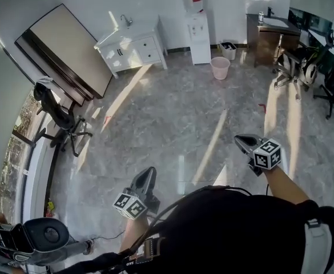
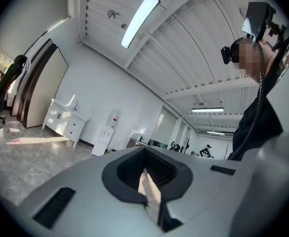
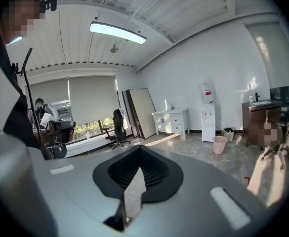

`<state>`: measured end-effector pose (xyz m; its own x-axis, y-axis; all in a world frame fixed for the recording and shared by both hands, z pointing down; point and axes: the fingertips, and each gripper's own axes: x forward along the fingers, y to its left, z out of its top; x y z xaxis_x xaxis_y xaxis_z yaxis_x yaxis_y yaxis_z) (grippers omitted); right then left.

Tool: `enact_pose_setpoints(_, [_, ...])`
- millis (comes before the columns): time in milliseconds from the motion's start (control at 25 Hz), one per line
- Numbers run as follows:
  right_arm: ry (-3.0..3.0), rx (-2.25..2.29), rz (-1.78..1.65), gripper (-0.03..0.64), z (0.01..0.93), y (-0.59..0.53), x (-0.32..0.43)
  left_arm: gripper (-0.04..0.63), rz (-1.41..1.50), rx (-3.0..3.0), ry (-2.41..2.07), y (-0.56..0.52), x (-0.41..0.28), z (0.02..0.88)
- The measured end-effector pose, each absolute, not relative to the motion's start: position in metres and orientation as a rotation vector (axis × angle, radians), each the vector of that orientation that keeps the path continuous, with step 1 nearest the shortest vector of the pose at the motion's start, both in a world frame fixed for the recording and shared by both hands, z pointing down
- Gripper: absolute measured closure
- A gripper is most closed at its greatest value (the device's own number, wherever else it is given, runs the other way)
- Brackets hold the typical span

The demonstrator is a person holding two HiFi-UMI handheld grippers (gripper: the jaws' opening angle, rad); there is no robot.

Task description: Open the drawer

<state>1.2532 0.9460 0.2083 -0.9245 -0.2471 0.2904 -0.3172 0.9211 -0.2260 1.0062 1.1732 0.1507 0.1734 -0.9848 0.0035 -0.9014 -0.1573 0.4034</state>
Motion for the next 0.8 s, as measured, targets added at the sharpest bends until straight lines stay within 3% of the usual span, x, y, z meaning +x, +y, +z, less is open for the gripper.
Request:
enact_pose_setpoints(440, [-2.841,0.511,0.324,0.615,0.180,0.901,1.083,0.604,-0.373,2.268,-1.728,1.108,0.824,0.138])
enact_pose_setpoints(800, [-2.817,0.451,0.335,0.615,0.190,0.852,1.006,0.604,-0.379,2.171,-1.797,1.083,0.744,0.150])
